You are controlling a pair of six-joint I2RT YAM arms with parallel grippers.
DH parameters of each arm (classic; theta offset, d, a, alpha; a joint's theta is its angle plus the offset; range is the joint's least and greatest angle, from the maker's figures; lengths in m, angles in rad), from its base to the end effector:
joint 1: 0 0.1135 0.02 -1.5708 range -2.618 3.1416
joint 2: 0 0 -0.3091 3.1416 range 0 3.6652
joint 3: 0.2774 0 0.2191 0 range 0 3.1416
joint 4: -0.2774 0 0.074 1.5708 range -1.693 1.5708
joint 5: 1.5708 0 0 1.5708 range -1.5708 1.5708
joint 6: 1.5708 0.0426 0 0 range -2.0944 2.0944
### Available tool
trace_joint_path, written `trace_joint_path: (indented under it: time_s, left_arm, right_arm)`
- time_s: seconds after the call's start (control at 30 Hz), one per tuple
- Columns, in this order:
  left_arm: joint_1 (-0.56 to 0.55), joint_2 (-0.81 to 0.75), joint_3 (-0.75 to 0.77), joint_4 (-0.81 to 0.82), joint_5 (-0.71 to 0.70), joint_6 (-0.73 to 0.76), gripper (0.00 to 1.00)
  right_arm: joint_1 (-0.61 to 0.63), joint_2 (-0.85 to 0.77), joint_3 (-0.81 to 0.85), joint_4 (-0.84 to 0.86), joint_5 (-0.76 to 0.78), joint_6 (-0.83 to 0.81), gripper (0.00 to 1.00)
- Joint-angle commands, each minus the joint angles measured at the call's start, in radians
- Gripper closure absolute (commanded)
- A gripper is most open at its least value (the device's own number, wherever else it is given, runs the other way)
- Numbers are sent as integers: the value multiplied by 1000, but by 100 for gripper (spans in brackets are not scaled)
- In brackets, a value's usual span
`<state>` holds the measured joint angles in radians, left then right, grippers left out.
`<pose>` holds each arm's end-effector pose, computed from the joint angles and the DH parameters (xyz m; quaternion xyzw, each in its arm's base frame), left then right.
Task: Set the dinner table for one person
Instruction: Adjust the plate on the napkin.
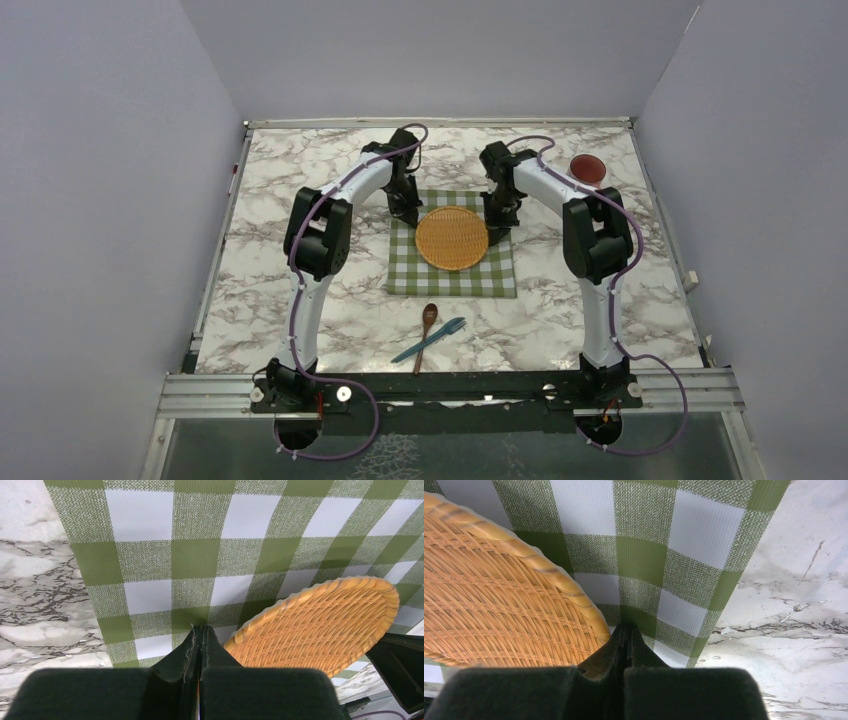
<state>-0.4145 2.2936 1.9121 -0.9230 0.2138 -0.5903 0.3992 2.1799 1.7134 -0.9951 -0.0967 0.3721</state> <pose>0.4291 -0.1987 0.2110 -0.0724 0.9829 -0.1563 0.0648 0.3897 0.1689 0.2101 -0.0161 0.9972 0.0652 0.0324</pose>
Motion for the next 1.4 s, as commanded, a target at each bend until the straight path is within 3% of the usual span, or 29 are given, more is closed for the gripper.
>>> trace_joint_path:
  time_s: [0.0, 0.67, 1.1, 1.37]
  left_arm:
    - [-1, 15, 34, -2, 36, -9, 100]
    - [-7, 62, 101, -1, 60, -15, 100]
    - [6, -81, 54, -53, -133, 9, 100]
    - [5, -195, -55, -67, -94, -42, 100]
  right_arm:
    - [17, -45, -8, 12, -47, -7, 99]
    - [44, -45, -21, 2, -37, 0, 99]
    - [43, -148, 61, -6, 271, 35, 99]
    - [43, -83, 149, -29, 77, 4, 99]
